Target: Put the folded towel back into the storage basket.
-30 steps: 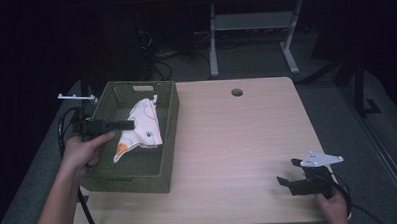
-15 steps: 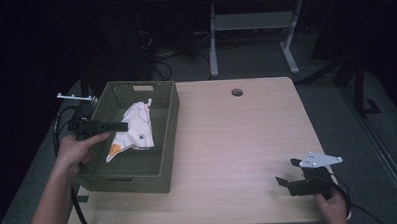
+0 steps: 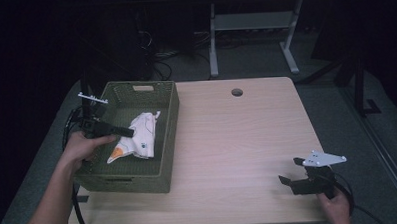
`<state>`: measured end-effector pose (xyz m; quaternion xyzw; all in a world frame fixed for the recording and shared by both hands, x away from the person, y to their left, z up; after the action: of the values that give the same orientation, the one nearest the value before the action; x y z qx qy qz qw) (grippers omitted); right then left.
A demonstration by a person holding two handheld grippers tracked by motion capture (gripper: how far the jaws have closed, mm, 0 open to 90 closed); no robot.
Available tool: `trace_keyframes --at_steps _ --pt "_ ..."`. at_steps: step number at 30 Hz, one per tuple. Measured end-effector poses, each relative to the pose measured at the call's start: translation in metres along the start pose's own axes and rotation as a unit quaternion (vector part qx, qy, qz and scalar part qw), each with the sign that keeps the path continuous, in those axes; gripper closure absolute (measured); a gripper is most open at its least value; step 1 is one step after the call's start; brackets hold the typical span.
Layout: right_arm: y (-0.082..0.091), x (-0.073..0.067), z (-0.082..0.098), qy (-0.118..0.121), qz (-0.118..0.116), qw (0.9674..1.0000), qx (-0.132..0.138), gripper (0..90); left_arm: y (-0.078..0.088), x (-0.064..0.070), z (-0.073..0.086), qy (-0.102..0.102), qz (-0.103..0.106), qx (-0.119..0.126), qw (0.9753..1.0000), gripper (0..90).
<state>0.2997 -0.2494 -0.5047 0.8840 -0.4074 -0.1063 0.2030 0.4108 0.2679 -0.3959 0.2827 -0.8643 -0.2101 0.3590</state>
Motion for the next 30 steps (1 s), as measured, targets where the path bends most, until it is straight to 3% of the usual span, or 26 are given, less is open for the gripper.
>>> trace_keyframes --at_steps 2,4,7,12,18,20,22,23,26,27,28,30 --pt "0.000 0.000 0.001 -0.002 -0.003 1.0000 -0.002 13.7 -0.006 -0.012 0.000 -0.034 -0.047 -0.022 0.9980 75.2" --pt "-0.001 0.002 0.001 -0.001 -0.002 1.0000 -0.006 13.8 -0.008 -0.017 -0.003 -0.036 -0.067 -0.021 0.9969 67.3" --pt "0.001 0.002 0.001 -0.003 -0.002 1.0000 -0.003 13.7 -0.009 -0.018 -0.005 -0.030 -0.068 -0.016 0.9971 63.8" --pt "0.000 0.002 0.002 -0.002 -0.004 1.0000 -0.005 13.8 -0.014 -0.021 -0.004 -0.026 -0.094 -0.026 0.9949 64.9" --pt "0.000 0.000 0.001 0.000 -0.008 1.0000 -0.004 13.8 -0.023 -0.027 0.008 -0.013 -0.093 -0.045 0.9946 68.3" --pt "-0.001 -0.002 0.001 0.003 -0.011 0.9999 -0.006 13.8 -0.032 -0.029 0.017 -0.027 -0.107 -0.082 0.9905 68.4" --pt "-0.002 -0.003 0.001 0.003 -0.011 0.9999 -0.008 13.8 -0.037 -0.029 0.019 -0.042 -0.129 -0.096 0.9862 66.1" --pt "-0.002 -0.003 0.001 0.005 -0.012 0.9999 -0.008 13.8 -0.039 -0.029 0.020 -0.047 -0.133 -0.099 0.9852 65.9" --pt "-0.001 -0.004 0.001 0.006 -0.013 0.9999 -0.007 13.7 -0.044 -0.030 0.023 -0.047 -0.136 -0.114 0.9831 69.4" --pt "0.000 -0.004 0.001 0.008 -0.012 0.9999 -0.007 13.7 -0.049 -0.034 0.028 -0.047 -0.141 -0.136 0.9794 71.1" --pt "0.000 -0.004 0.001 0.008 -0.012 0.9999 -0.005 13.8 -0.049 -0.034 0.028 -0.047 -0.141 -0.136 0.9794 71.8" --pt "0.000 -0.004 0.000 0.008 -0.013 0.9999 -0.005 13.7 -0.054 -0.038 0.033 -0.050 -0.154 -0.157 0.9741 72.8"
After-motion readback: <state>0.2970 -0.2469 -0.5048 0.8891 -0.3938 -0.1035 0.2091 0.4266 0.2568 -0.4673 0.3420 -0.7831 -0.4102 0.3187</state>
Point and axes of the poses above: each handheld gripper's, and its own axes: y roughly backward along the jaws, z roughly out of its underside, x roughly to its right, the point moved 8 cm from there along -y, roughly forward along the jaws, and after that the axes turned 13 degrees about x, right-handed, at the moved point
